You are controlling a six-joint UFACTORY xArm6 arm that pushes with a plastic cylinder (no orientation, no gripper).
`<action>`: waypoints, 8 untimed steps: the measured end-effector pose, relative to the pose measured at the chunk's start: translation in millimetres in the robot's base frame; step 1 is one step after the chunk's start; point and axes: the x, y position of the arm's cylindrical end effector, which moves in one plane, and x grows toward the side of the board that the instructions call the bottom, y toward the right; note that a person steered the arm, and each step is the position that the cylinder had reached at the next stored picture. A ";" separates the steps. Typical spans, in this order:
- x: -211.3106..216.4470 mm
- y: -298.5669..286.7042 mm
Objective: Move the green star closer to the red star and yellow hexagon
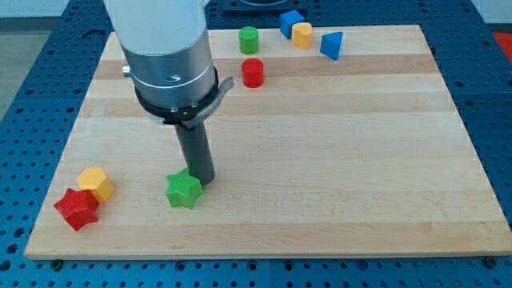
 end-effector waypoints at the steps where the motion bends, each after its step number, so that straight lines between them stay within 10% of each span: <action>1: -14.7 3.2; 8: 81.9 -30.1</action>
